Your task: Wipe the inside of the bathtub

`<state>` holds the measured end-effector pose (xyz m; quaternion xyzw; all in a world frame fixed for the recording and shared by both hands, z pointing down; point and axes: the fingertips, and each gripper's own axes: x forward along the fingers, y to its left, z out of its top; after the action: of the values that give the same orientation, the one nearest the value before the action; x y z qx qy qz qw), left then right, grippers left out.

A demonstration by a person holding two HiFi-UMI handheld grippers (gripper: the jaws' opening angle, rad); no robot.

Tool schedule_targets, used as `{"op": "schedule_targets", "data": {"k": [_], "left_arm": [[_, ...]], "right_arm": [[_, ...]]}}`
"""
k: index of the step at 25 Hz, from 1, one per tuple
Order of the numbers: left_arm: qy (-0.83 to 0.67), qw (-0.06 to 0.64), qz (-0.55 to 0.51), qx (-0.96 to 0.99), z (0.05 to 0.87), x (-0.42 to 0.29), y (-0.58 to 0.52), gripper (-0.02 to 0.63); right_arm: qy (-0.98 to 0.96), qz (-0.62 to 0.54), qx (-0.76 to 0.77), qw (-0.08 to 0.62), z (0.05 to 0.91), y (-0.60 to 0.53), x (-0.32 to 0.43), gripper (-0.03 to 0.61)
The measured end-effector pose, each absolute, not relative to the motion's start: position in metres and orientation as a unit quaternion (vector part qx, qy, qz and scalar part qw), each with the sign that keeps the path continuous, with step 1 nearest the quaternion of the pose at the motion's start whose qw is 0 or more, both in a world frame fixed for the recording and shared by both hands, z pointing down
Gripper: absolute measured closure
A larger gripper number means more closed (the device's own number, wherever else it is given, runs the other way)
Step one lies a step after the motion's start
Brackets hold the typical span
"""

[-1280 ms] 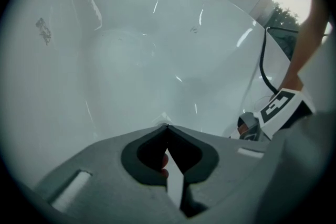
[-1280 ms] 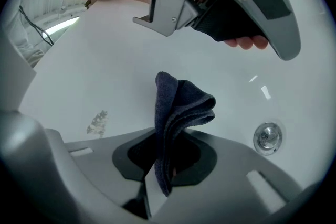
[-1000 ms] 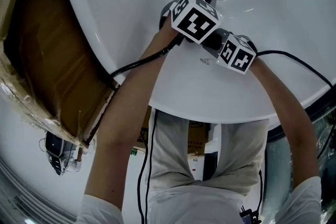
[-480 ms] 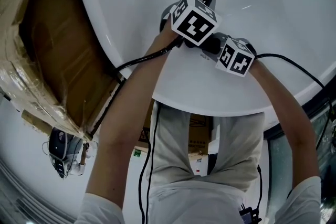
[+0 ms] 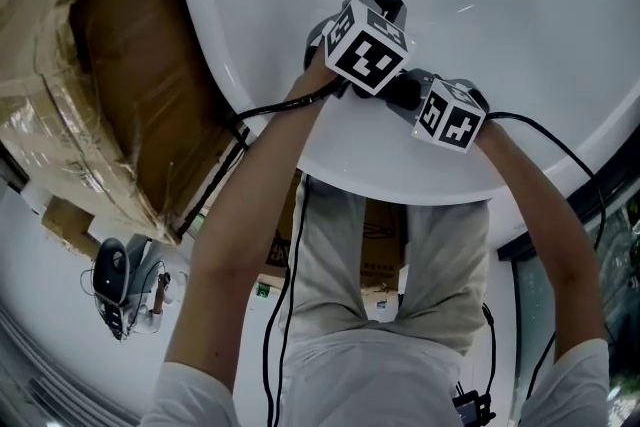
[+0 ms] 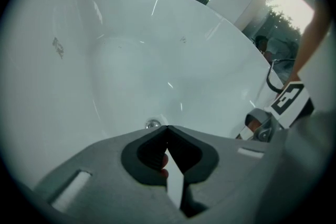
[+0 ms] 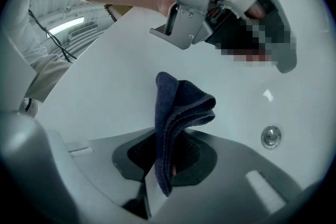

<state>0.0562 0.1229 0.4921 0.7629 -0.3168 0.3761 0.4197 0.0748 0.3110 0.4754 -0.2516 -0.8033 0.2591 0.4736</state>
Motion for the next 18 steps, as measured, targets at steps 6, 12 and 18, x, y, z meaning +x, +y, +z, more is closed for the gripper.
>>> {"op": "schedule_targets", "data": {"k": [6,12,18], "left_arm": [[-0.3,0.421,0.38,0.767,0.478,0.062,0.144,0.614],[-0.292,0.423,0.384,0.767,0.469,0.066,0.152,0.614],[-0.291,0.42,0.386,0.768,0.461,0.07,0.152,0.614]], "right_arm": [[-0.802,0.258,-0.263,0.469,0.45,0.321,0.075,0.523],[-0.803,0.266,-0.269,0.461,0.428,0.329,0.074,0.523],[-0.801,0.272,-0.28,0.454,0.405,0.335,0.073,0.523]]}}
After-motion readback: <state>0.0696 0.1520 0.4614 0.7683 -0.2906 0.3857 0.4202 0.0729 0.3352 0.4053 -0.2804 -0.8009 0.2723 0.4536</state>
